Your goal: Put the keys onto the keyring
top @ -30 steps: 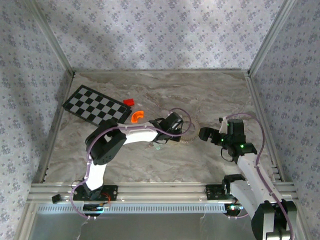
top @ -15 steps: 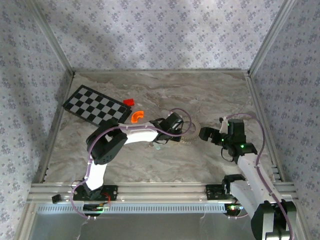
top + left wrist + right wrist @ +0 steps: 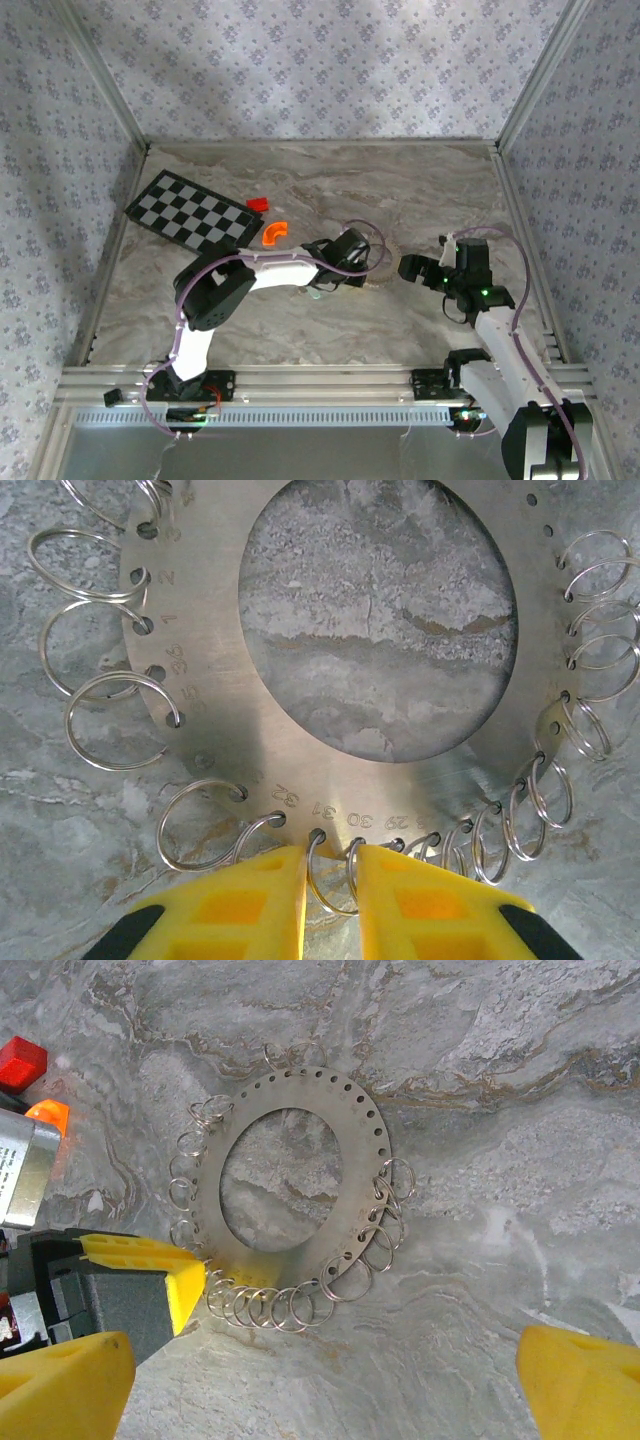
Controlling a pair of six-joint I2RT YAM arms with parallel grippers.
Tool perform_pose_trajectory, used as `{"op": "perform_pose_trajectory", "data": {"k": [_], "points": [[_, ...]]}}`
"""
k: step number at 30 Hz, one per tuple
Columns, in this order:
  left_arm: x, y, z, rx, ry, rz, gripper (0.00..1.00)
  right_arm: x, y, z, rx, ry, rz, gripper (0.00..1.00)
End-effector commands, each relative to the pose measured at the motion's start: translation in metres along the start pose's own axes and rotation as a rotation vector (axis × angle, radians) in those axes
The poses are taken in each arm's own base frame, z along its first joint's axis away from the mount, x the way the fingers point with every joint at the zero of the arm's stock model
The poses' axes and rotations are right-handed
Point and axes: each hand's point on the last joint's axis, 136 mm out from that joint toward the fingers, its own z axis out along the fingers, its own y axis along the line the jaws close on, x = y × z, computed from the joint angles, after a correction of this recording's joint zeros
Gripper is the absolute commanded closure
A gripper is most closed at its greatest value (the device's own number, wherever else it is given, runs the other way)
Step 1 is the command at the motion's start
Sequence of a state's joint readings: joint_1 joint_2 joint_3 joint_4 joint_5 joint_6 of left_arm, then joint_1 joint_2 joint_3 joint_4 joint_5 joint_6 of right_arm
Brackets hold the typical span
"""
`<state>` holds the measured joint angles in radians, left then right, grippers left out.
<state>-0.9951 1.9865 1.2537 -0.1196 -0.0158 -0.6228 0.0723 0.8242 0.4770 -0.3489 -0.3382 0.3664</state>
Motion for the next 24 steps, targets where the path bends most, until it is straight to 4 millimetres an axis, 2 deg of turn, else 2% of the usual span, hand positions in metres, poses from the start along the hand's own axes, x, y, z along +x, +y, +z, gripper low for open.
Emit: {"op": "perform_pose_trajectory", "data": {"k": [1, 8, 15, 24], "points": [[0.0, -0.004, 0.002, 0.01, -0.001, -0.012, 0.81, -0.003, 0.003, -0.004, -0.01, 0.0, -0.011, 0.0], [-0.007, -0.006, -0.003, 0.056, -0.026, -0.061, 0.82, -0.006, 0.004, -0.005, -0.01, -0.004, -0.012, 0.0], [-0.018, 0.015, -0.027, 0.02, -0.067, -0.07, 0.81, -0.007, 0.005, -0.005, -0.012, -0.002, -0.016, 0.0], [-0.016, 0.019, -0.02, 0.005, -0.064, -0.073, 0.81, -0.007, 0.005, -0.006, -0.014, -0.004, -0.013, 0.0]]}}
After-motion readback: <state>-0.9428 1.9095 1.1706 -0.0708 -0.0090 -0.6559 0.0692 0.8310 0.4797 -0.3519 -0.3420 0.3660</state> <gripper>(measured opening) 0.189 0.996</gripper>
